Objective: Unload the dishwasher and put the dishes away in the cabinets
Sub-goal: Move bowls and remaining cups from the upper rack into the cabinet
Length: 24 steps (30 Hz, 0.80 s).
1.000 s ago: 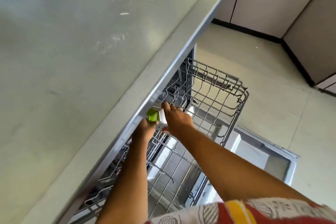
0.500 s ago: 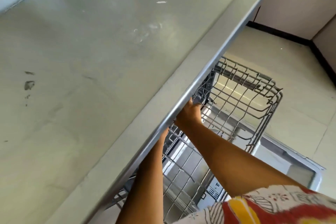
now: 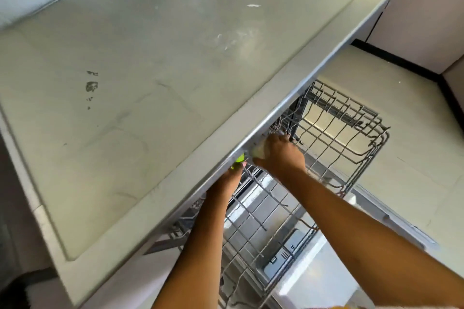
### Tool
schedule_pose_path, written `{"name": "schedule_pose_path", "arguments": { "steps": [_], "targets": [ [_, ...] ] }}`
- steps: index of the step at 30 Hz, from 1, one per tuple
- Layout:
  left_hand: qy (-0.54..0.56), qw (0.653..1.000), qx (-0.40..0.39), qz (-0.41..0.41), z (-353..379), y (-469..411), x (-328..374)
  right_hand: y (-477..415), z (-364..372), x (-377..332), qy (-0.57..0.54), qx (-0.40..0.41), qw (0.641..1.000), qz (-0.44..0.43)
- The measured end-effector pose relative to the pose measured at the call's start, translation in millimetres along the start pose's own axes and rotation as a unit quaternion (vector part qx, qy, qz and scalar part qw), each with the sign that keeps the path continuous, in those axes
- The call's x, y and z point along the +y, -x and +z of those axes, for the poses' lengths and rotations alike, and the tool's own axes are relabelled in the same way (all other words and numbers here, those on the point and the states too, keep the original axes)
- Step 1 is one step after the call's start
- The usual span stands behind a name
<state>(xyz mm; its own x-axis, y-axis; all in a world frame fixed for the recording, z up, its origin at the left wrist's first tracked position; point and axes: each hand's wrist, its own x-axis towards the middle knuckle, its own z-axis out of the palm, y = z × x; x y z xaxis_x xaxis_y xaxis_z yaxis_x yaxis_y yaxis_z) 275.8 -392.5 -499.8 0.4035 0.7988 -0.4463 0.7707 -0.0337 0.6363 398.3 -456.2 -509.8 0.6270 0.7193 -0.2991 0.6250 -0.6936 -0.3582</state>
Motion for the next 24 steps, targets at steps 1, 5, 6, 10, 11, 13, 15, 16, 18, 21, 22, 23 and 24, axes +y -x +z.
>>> {"name": "schedule_pose_path", "arguments": {
  "steps": [1, 5, 6, 10, 11, 13, 15, 16, 18, 21, 22, 23, 24],
  "targets": [
    [0.004, 1.0, 0.017, 0.021, -5, 15, 2, 14, 3, 4, -0.008, 0.004, 1.0, 0.005],
    [-0.013, 0.998, 0.022, 0.059, -8, 68, -20, 78, 2, 12, -0.078, -0.013, 0.996, 0.029],
    [-0.021, 0.998, 0.021, 0.06, -6, 78, -28, 92, -2, 12, -0.085, -0.02, 0.996, 0.033],
    [-0.033, 0.996, 0.027, 0.082, -14, 148, -50, 157, -26, 2, -0.09, -0.04, 0.995, 0.016],
    [-0.026, 0.996, 0.025, 0.086, -19, 167, -53, 172, -34, -2, -0.095, -0.04, 0.995, 0.004],
    [-0.001, 0.992, 0.032, 0.12, -39, 208, -60, 207, -54, -14, -0.119, -0.029, 0.992, -0.019],
    [0.028, 0.987, 0.039, 0.155, -66, 247, -65, 241, -74, -31, -0.165, -0.007, 0.986, -0.035],
    [0.036, 0.983, 0.053, 0.171, -80, 264, -68, 256, -82, -40, -0.19, 0.005, 0.981, -0.044],
    [0.046, 0.976, 0.097, 0.189, -118, 301, -71, 288, -97, -66, -0.24, 0.015, 0.968, -0.075],
    [0.139, 0.961, 0.165, 0.175, -176, 346, -73, 325, -115, -116, -0.316, 0.012, 0.94, -0.129],
    [0.191, 0.949, 0.191, 0.162, -198, 361, -72, 336, -123, -140, -0.35, 0.004, 0.926, -0.141],
    [0.247, 0.935, 0.206, 0.15, -216, 374, -69, 345, -130, -161, -0.403, -0.019, 0.904, -0.141],
    [0.303, 0.916, 0.22, 0.145, -236, 388, -65, 355, -138, -188, -0.463, -0.052, 0.873, -0.143]
  ]
}}
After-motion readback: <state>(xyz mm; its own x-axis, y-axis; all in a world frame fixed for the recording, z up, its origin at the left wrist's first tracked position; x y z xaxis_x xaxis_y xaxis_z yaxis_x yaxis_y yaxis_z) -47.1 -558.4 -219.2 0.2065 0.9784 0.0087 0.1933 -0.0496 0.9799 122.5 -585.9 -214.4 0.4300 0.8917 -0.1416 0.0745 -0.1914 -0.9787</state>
